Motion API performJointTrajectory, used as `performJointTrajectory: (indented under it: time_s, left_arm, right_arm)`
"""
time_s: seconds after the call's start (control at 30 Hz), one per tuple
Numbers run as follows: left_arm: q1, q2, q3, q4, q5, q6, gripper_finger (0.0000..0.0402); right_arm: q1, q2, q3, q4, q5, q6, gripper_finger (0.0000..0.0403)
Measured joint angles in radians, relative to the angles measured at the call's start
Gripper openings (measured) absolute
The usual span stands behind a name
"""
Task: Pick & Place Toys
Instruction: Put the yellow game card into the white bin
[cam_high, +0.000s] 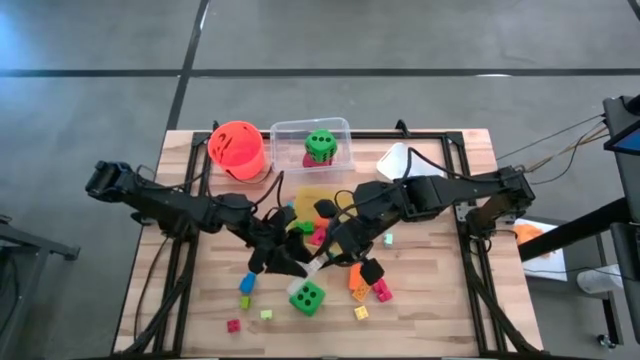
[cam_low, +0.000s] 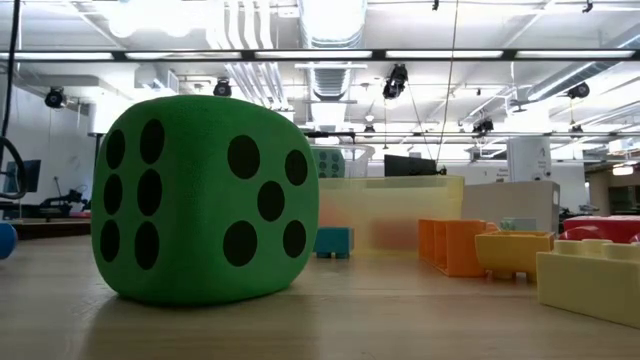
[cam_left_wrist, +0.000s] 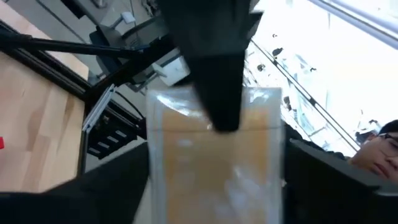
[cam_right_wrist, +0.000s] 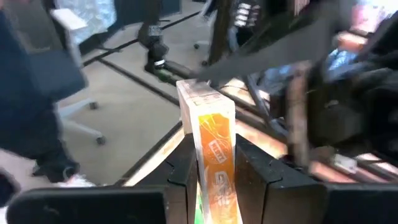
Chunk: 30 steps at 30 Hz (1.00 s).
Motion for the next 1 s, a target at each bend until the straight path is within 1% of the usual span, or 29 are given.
performJointTrajectory:
  time_s: [0.03,0.07,0.1,0.17,0.23,0.3,0.37,0.43,0.53,0.63,0.77,0.87,1.0]
  left_arm:
    - [0.001,-0.001,0.0,0.003,-0.001,0.0,0.0376]
    - [0.001,-0.001,0.0,0.009,-0.001,0.0,0.0381]
    - [0.003,-0.002,0.0,0.011,-0.002,0.0,0.0374]
    - [0.006,-0.003,0.0,0.009,-0.001,-0.002,0.0347]
    - [0.011,-0.003,0.0,0.004,0.001,-0.005,0.0322]
    - [0.017,-0.004,0.0,0.003,0.02,-0.006,0.0305]
    - [0.026,-0.01,0.0,-0.004,0.04,-0.009,0.0297]
    - [0.037,-0.022,0.0,-0.024,0.055,-0.011,0.0295]
    - [0.053,-0.064,0.0,-0.1,0.067,-0.002,0.0295]
    - [0.073,-0.133,0.0,-0.232,0.07,0.039,0.0295]
    - [0.104,-0.239,-0.001,-0.418,0.063,0.116,0.0295]
    - [0.121,-0.304,-0.001,-0.536,0.029,0.159,0.0295]
    - [0.135,-0.365,-0.001,-0.722,-0.037,0.176,0.0295]
  right_arm:
    - [0.001,0.0,0.0,-0.001,-0.004,0.012,0.0065]
    - [0.002,0.0,-0.001,-0.004,-0.018,0.025,0.0065]
    - [0.003,0.0,-0.001,-0.007,-0.03,0.034,0.0065]
    - [0.005,-0.001,-0.002,-0.006,-0.049,0.052,0.0065]
    - [0.005,-0.007,-0.002,-0.004,-0.05,0.07,0.0065]
    - [0.005,-0.014,-0.002,-0.003,-0.049,0.091,0.0065]
    - [0.005,-0.025,-0.002,-0.004,-0.041,0.126,0.0065]
    - [0.006,-0.038,-0.002,-0.006,-0.007,0.172,0.0065]
    - [0.004,-0.07,-0.002,-0.012,0.034,0.23,0.0065]
    - [0.004,-0.108,-0.002,-0.045,0.12,0.266,0.0065]
    - [0.005,-0.154,-0.002,-0.118,0.292,0.355,0.0065]
    - [0.004,-0.186,-0.002,-0.166,0.438,0.43,0.0065]
    - [0.004,-0.227,-0.002,-0.294,0.69,0.574,0.0065]
